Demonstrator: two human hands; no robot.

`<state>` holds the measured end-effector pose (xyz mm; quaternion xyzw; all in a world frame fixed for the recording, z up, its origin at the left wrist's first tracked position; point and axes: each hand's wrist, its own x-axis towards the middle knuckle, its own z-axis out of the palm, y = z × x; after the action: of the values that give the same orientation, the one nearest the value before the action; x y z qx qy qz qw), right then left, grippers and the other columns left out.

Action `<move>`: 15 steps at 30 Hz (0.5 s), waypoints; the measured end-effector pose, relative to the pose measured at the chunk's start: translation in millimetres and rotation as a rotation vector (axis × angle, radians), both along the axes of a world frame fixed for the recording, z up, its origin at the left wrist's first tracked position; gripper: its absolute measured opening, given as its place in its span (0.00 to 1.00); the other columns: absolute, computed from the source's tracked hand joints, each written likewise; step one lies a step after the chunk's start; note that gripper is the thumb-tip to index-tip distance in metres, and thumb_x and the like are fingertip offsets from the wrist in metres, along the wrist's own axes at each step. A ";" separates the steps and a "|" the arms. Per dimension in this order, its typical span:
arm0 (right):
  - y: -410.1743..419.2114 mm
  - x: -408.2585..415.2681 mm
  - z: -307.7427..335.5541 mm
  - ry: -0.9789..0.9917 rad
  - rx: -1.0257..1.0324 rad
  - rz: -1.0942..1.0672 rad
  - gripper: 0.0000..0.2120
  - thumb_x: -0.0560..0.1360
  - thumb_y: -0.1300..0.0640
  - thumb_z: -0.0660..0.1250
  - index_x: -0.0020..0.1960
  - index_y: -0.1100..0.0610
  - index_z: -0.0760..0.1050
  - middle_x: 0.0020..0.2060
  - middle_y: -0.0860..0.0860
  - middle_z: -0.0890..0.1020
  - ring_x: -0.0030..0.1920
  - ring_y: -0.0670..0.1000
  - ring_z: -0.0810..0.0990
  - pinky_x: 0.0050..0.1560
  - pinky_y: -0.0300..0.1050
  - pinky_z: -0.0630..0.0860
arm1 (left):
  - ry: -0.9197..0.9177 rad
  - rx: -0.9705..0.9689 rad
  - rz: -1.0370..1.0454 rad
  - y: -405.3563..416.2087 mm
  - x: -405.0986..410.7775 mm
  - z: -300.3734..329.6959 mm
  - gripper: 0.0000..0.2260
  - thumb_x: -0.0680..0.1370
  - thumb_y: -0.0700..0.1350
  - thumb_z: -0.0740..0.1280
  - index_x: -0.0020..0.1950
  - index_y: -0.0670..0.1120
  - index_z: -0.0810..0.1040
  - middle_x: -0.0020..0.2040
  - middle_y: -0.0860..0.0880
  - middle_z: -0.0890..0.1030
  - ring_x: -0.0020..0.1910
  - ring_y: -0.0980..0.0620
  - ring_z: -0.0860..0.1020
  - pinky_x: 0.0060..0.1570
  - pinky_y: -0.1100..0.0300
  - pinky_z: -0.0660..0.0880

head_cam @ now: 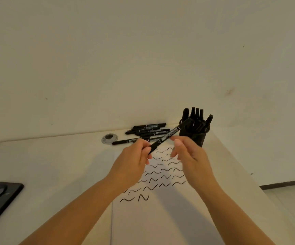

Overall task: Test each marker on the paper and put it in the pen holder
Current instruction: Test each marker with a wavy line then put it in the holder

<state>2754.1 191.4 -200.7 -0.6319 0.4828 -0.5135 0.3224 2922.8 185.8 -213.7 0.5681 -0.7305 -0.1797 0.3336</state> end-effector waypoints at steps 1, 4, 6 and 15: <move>5.1 6.5 -3.9 -0.025 0.028 0.033 0.09 0.77 0.50 0.57 0.43 0.47 0.76 0.30 0.45 0.78 0.30 0.40 0.72 0.33 0.33 0.70 | 0.001 0.001 -0.027 11.4 -1.2 -1.1 0.06 0.80 0.49 0.52 0.49 0.56 0.68 0.38 0.58 0.77 0.39 0.64 0.75 0.37 0.68 0.70; 16.2 22.0 -12.7 -0.120 0.160 0.093 0.10 0.78 0.52 0.58 0.44 0.50 0.77 0.25 0.43 0.76 0.28 0.40 0.71 0.31 0.32 0.69 | -0.006 0.012 -0.091 35.7 -0.3 -2.8 0.06 0.80 0.50 0.53 0.48 0.56 0.69 0.36 0.58 0.75 0.36 0.61 0.74 0.35 0.66 0.70; 21.2 26.7 -17.1 -0.127 0.200 0.106 0.11 0.78 0.52 0.58 0.42 0.52 0.78 0.23 0.43 0.75 0.27 0.40 0.71 0.29 0.31 0.68 | -0.030 0.010 -0.113 46.2 1.0 -2.7 0.06 0.80 0.50 0.55 0.49 0.54 0.71 0.34 0.59 0.74 0.35 0.59 0.74 0.36 0.62 0.71; 14.3 19.3 -19.8 -0.457 0.308 -0.280 0.15 0.78 0.49 0.58 0.35 0.54 0.74 0.19 0.44 0.69 0.21 0.42 0.66 0.29 0.40 0.64 | -0.203 -0.180 0.103 72.8 22.3 -17.2 0.11 0.79 0.53 0.58 0.53 0.50 0.77 0.41 0.54 0.82 0.36 0.50 0.79 0.37 0.51 0.76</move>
<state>2773.4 205.7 -220.5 -0.3711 0.5521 -0.6026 0.4409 2945.1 258.6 -230.9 0.5878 -0.7437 -0.0374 0.3163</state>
